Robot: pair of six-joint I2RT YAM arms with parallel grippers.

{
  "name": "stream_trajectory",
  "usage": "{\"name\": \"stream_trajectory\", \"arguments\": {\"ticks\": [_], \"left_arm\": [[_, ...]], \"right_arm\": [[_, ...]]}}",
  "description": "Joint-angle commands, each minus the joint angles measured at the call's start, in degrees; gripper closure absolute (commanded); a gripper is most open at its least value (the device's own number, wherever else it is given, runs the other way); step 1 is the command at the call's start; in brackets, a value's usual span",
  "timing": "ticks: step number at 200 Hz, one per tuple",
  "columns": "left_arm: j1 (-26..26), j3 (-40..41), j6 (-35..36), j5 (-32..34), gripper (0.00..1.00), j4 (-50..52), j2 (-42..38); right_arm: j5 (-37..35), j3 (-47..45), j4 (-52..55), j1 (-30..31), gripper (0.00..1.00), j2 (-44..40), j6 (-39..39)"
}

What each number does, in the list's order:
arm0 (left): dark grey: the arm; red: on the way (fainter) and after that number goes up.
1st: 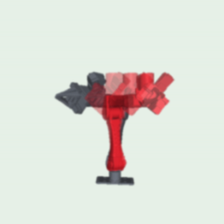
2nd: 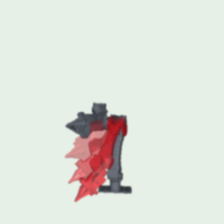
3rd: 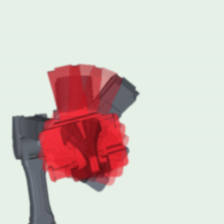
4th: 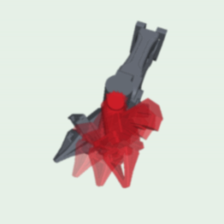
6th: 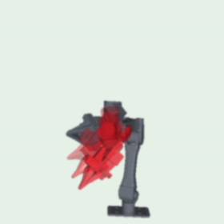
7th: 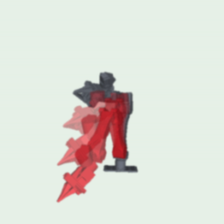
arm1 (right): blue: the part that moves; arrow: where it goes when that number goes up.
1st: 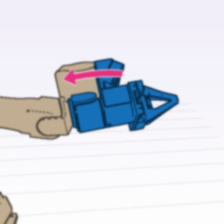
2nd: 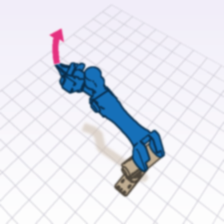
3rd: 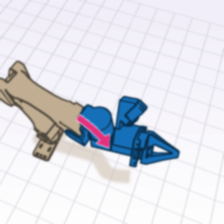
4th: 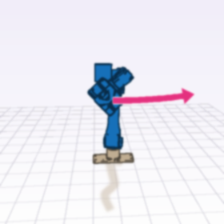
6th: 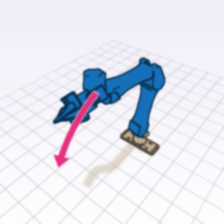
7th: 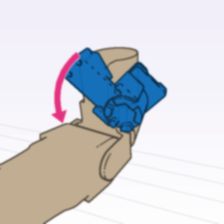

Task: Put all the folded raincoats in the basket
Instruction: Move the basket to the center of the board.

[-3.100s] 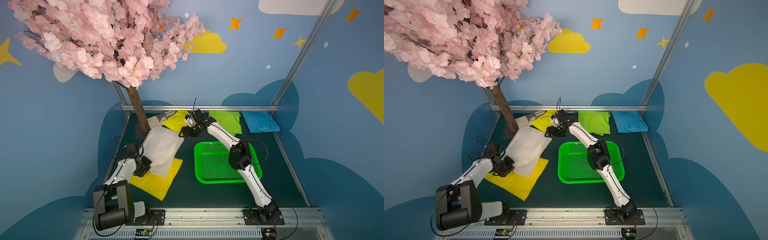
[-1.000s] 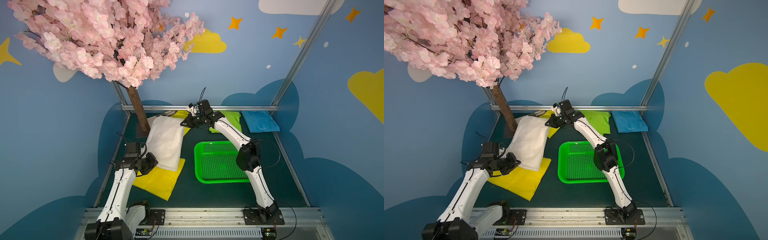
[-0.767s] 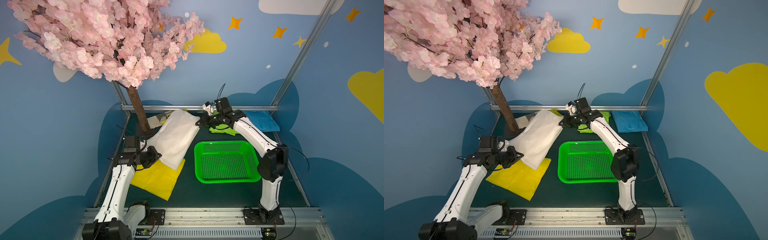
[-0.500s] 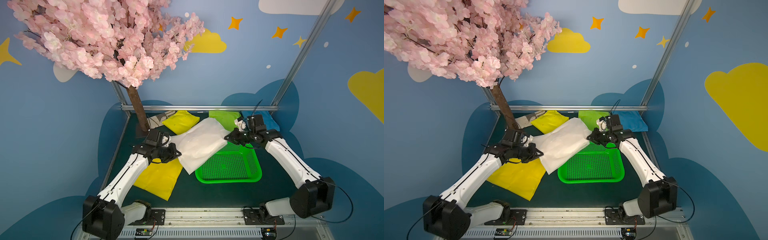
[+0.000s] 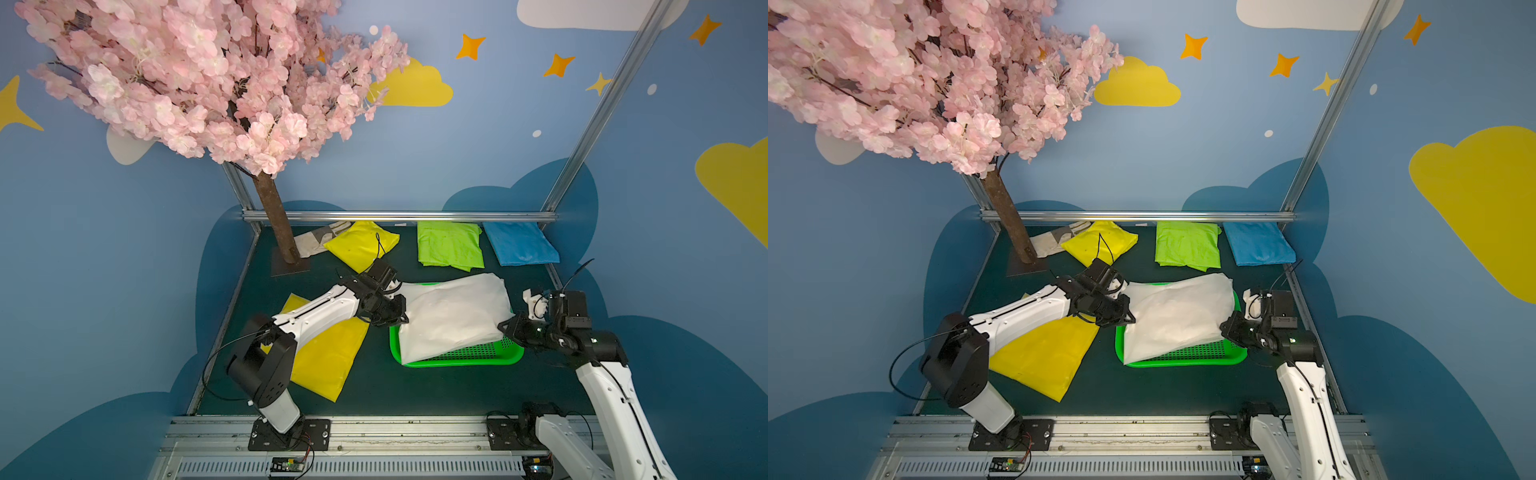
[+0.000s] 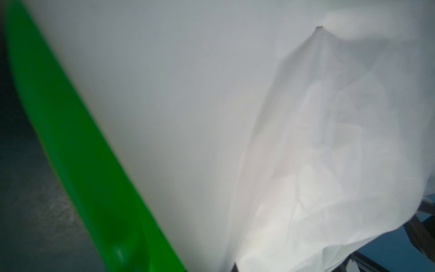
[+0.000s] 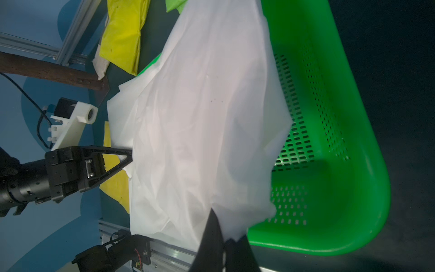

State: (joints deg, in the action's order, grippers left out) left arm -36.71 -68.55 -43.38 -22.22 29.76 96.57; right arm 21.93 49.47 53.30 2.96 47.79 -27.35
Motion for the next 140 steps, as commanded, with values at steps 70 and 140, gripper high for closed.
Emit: {"name": "stream_trajectory", "arguments": {"ticks": [70, 140], "left_arm": [[2.83, 3.52, 4.97, 8.51, 0.98, 5.04, -0.86], [12.54, 12.66, 10.42, 4.68, 0.98, 5.63, -10.66]], "right_arm": [[-0.45, -5.08, -3.00, 11.08, 1.00, 4.06, -5.38], [-5.60, -7.65, -14.95, 26.25, 1.00, 10.39, -15.59]]}}
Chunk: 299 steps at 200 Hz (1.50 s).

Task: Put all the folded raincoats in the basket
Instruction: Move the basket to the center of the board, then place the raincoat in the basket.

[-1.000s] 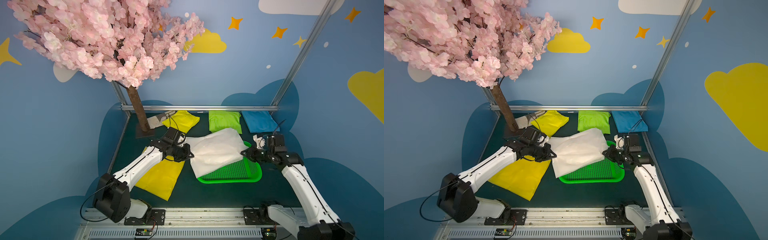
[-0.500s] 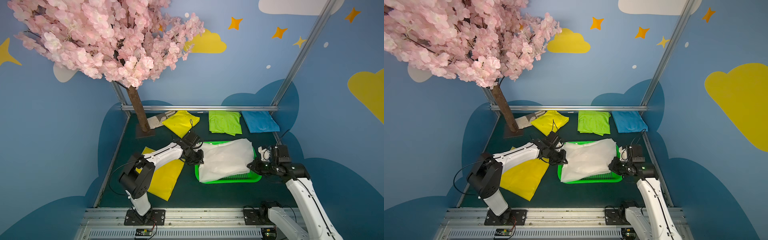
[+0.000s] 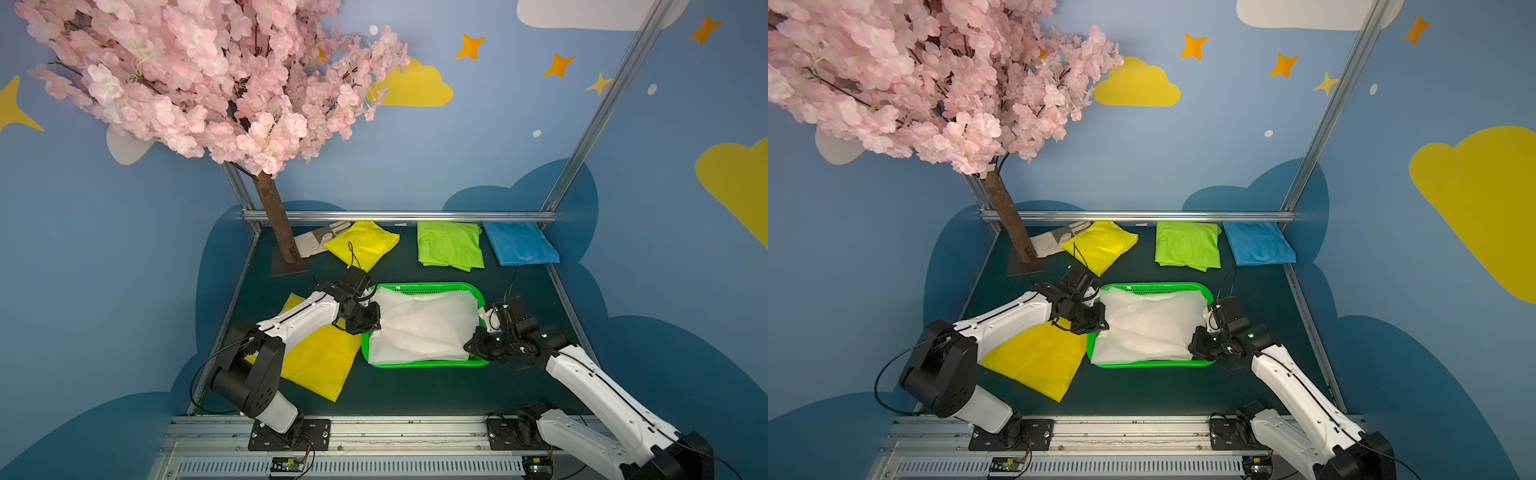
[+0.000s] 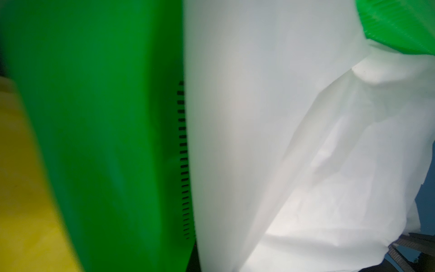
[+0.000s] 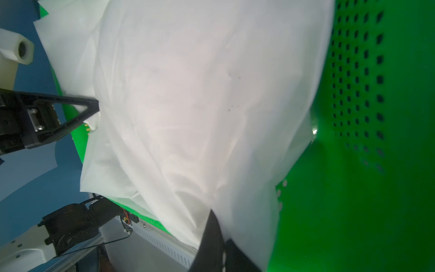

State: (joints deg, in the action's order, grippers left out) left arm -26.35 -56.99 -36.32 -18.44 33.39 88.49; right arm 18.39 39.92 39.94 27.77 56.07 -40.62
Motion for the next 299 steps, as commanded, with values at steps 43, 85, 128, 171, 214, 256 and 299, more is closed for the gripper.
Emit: {"name": "stream_trajectory", "arguments": {"ticks": [43, 85, 128, 171, 214, 256, 299], "left_arm": [[1.90, 1.35, 2.24, -1.56, 0.98, -0.97, -2.75], [-0.38, 0.52, 0.96, -3.03, 0.98, -3.51, -1.60], [-2.98, -0.88, -0.18, -0.97, 0.98, -2.83, -2.69], [-3.58, -1.49, -0.60, 8.10, 0.98, -0.61, 0.07], [-3.79, -1.21, -0.60, 7.33, 0.98, -2.52, 2.83], [-3.97, -1.61, -0.60, 8.03, 0.78, -1.59, 2.32], [-3.97, -3.19, -1.27, 6.85, 0.59, 0.47, 0.64]], "right_arm": [[-4.68, 0.14, -0.36, 1.45, 1.00, -0.05, -1.65], [-7.12, -0.11, 1.33, 1.24, 1.00, -3.33, -1.82], [-7.80, -0.05, 2.52, 1.32, 1.00, -5.91, -0.46], [-6.58, -5.15, -3.23, 1.32, 1.00, -3.90, -1.65], [-6.22, -4.88, -3.14, 1.34, 1.00, 0.14, -1.32], [-5.50, -3.10, -0.41, 1.34, 0.45, -0.36, -0.31], [-9.90, 2.11, 7.92, 1.27, 0.34, -4.36, 4.47]]}}
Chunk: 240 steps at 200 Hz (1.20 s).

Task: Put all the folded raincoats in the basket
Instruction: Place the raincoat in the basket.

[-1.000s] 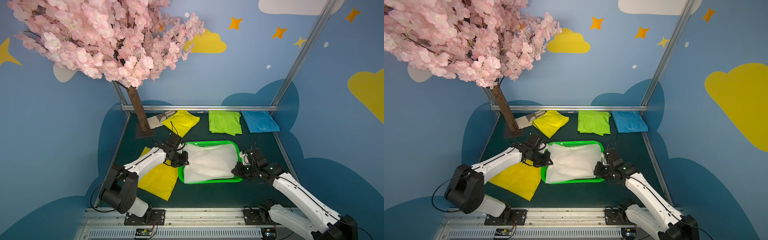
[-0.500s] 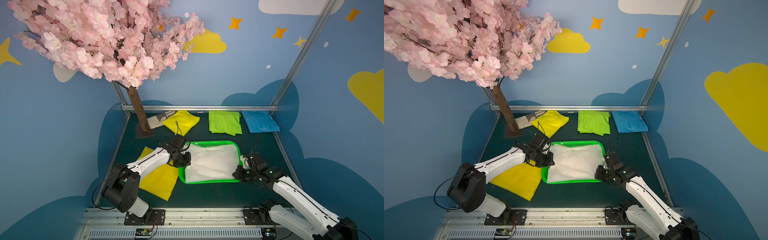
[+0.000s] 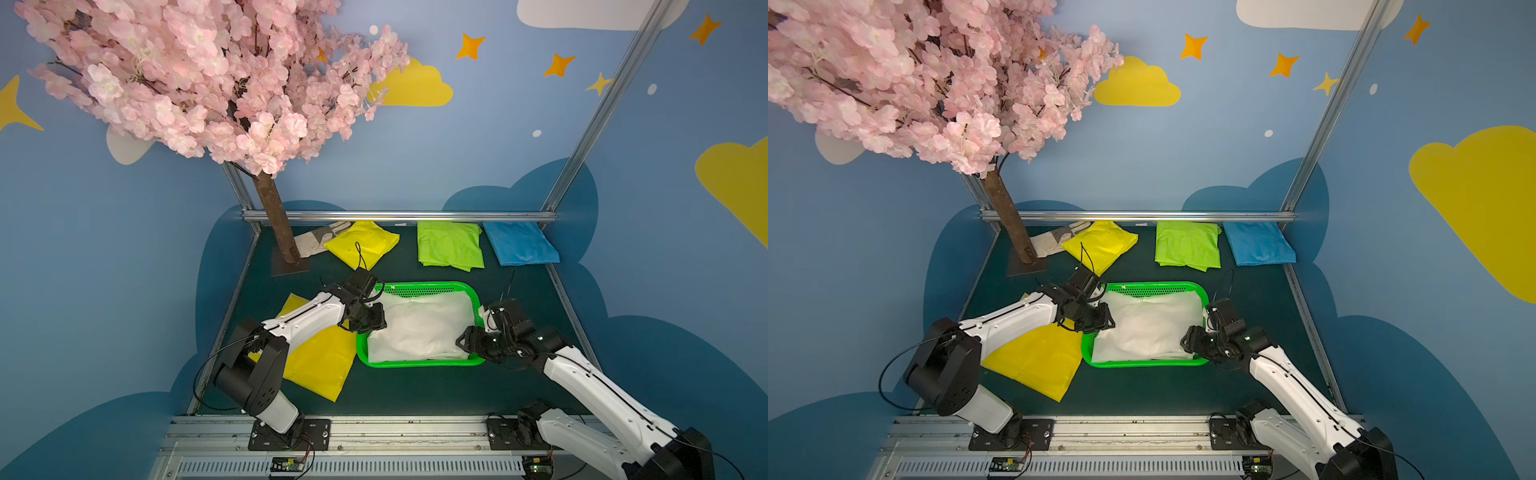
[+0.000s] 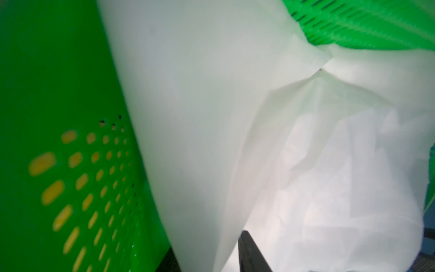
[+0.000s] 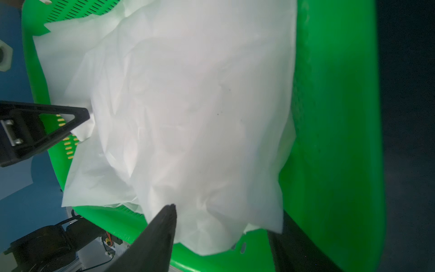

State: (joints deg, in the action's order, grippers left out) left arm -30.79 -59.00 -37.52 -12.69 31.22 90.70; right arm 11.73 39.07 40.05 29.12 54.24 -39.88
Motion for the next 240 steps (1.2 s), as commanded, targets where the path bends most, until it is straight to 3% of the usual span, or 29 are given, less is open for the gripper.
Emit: {"name": "stream_trajectory", "arguments": {"ticks": [1, 48, 74, 101, 121, 144, 181, 205, 240], "left_arm": [[0.46, -1.23, -0.08, 1.10, 0.59, 2.67, -1.57], [0.38, -2.64, -0.08, 1.85, 0.60, 6.52, -1.48], [0.38, -3.87, 0.12, 1.96, 0.60, 8.46, -2.23], [0.38, -5.34, 0.37, 1.96, 0.61, 10.87, -3.70], [0.37, -6.08, 0.61, 2.69, 0.63, 12.88, -4.68], [0.38, -6.55, 0.46, 3.23, 0.63, 14.30, -5.89], [-0.61, -7.08, 1.00, -2.62, 0.69, 13.10, -7.33], [-1.99, -7.16, 0.42, -4.54, 0.73, 10.82, -6.14], [-4.49, -6.59, 0.13, -5.92, 0.78, 8.44, -1.00]], "right_arm": [[-3.35, 3.04, 7.96, -0.10, 0.34, -2.63, 3.74], [-5.44, 6.92, 13.17, -1.74, 0.38, -5.64, 6.21], [-2.98, 10.17, 11.75, -2.94, 0.63, -2.16, 7.72], [3.87, 12.36, 8.52, -2.86, 0.79, 4.36, 7.31], [5.73, 13.14, 9.24, -2.58, 0.86, 9.88, 7.72], [7.31, 10.86, 8.14, -2.22, 0.88, 15.77, 9.45], [5.84, 9.82, 9.95, -1.37, 0.93, 21.86, 12.46], [1.96, 12.37, 11.42, -1.11, 0.81, 22.64, 12.93], [0.67, 19.81, 14.05, -1.17, 0.81, 24.78, 13.92]]}}
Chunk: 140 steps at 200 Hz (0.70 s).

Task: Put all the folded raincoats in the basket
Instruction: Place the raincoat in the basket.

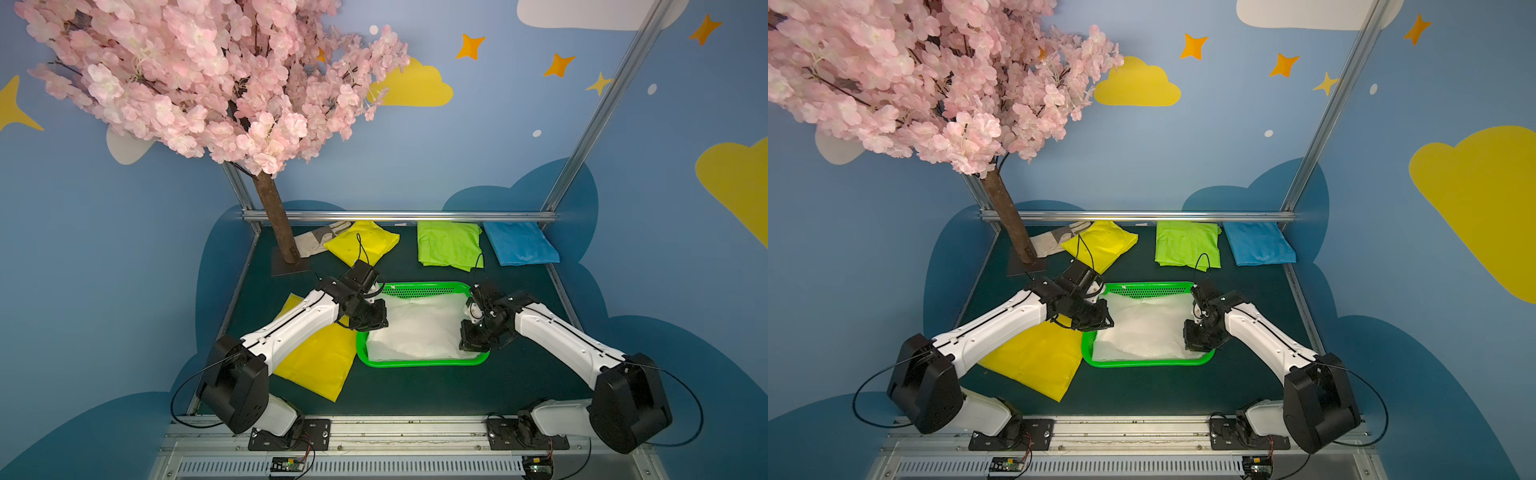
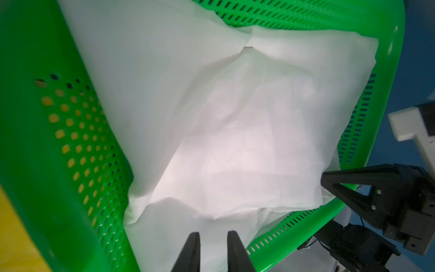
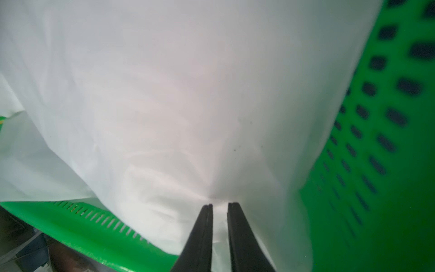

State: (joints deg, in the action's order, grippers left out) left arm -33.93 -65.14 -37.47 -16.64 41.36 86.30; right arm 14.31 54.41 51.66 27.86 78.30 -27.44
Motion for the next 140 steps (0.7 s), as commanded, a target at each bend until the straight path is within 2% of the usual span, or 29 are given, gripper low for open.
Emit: {"name": "stream_trajectory", "arguments": {"ticks": [1, 37, 65, 81, 119, 140], "left_arm": [[-1.42, -0.35, 0.06, -1.93, 0.78, -1.71, 3.50], [-1.77, 2.48, -0.77, -0.96, 0.84, -2.63, 7.41], [-1.99, 3.37, -0.83, 0.11, 0.85, -2.69, 7.85], [-2.01, 3.82, -0.76, 0.48, 0.84, -2.71, 7.63], [-2.01, 4.50, -0.54, 2.35, 0.84, -1.52, 6.87], [-2.01, 4.70, -0.48, 2.97, 0.84, -0.95, 6.73]], "right_arm": [[-1.87, 4.56, 2.33, 0.09, 0.81, 0.71, 1.45], [5.59, 6.18, -1.77, 1.55, 0.92, 2.66, 0.11], [5.92, 4.19, -3.67, 4.57, 0.94, 6.62, 0.09], [3.73, 3.15, -3.05, 4.70, 0.96, 9.43, 0.96], [-9.33, 4.12, 2.12, 4.69, 0.97, 10.50, 1.58], [-11.27, 6.81, 4.00, 4.70, 0.96, 9.79, 2.22]]}}
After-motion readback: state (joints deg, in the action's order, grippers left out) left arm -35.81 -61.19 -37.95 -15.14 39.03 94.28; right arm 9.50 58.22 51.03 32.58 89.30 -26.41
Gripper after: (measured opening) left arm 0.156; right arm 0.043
